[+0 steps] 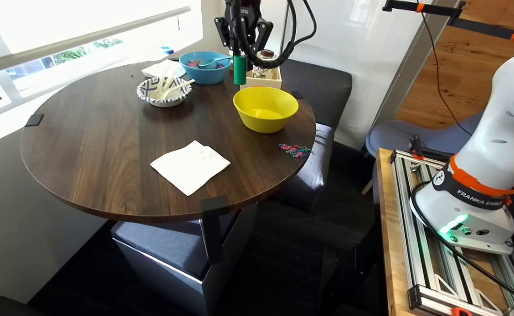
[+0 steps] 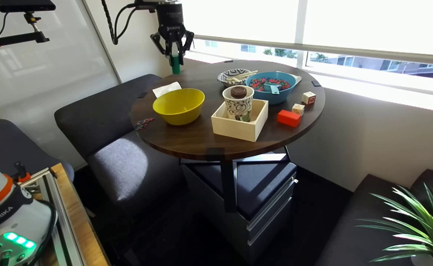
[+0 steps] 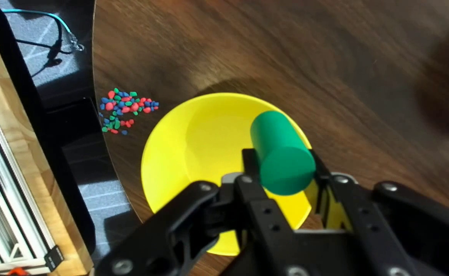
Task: Pick up the green cylinder from the table into the yellow bowl
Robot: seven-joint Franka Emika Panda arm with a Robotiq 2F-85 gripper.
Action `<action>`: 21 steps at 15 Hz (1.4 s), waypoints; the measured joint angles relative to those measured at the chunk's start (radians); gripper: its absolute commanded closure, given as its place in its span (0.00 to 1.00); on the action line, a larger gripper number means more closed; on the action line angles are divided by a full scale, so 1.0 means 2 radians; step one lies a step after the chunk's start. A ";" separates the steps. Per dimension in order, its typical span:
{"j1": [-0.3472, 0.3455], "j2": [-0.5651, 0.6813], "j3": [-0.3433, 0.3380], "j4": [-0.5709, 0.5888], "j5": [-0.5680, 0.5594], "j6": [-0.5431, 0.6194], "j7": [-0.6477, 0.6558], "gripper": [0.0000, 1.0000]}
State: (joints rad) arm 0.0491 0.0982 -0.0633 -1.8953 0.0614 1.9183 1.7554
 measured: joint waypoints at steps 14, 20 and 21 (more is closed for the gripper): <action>-0.016 0.011 -0.001 -0.073 -0.029 -0.001 0.172 0.92; -0.016 0.017 -0.001 -0.085 -0.036 0.035 0.281 0.92; -0.016 0.017 -0.001 -0.088 -0.041 0.045 0.299 0.92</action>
State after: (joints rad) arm 0.0178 0.1319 -0.0657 -2.0720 -0.0209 2.0091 2.3528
